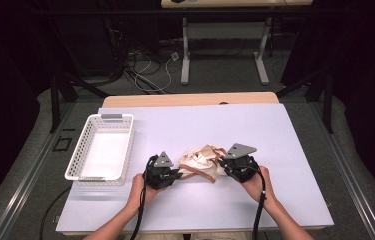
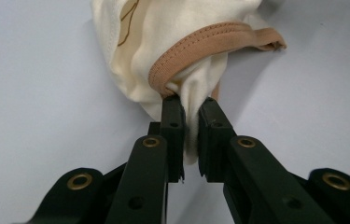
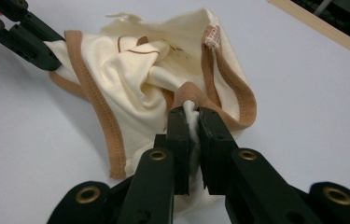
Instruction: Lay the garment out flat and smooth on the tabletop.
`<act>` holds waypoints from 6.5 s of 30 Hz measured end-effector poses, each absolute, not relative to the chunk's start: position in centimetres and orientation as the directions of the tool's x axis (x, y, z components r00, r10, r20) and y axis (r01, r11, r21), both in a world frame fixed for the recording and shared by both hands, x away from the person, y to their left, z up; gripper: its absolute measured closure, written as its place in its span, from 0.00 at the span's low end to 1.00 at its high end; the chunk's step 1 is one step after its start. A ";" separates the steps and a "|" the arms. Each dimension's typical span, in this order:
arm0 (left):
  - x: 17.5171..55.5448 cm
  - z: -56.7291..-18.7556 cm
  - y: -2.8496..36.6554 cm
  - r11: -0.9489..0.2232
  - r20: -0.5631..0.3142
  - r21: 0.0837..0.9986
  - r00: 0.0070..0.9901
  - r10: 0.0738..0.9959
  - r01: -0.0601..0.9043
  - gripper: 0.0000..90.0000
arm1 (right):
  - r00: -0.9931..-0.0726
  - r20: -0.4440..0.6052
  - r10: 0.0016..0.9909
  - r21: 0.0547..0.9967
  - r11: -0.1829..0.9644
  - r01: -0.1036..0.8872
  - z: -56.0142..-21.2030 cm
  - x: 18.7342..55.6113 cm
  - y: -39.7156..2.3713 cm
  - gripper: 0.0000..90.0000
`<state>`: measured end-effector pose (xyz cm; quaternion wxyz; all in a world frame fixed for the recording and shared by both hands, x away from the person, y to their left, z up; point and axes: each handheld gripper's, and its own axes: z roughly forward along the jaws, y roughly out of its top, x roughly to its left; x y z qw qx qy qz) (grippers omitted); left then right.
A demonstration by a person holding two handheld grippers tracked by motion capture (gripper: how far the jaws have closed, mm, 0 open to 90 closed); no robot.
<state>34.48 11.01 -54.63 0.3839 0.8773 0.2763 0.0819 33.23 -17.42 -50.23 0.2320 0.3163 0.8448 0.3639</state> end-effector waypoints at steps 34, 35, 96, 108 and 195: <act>32.6 -54.6 13.9 -0.566 -0.084 0.678 0.814 0.574 0.469 0.73 | -0.639 -0.104 0.762 0.752 0.481 0.451 -52.9 36.6 -18.4 0.63; 32.6 -54.5 13.8 -0.571 -0.077 0.675 0.814 0.575 0.467 0.67 | -0.633 -0.098 0.768 0.753 0.472 0.457 -52.7 36.6 -18.6 0.58; 33.1 -54.6 14.1 -0.553 -0.070 0.678 0.792 0.606 0.483 0.17 | -0.820 -0.040 0.571 0.753 0.556 0.351 -50.4 30.5 -14.8 0.94; 32.1 -54.2 13.2 -0.570 -0.035 0.696 0.814 0.580 0.437 0.25 | -0.828 0.037 0.559 0.743 0.539 0.397 -50.8 30.4 -15.0 0.90; 37.1 -52.7 11.2 -0.556 0.011 0.739 0.817 0.576 0.381 0.64 | -0.819 -0.032 0.573 0.680 0.613 0.402 -53.4 31.9 -15.2 0.70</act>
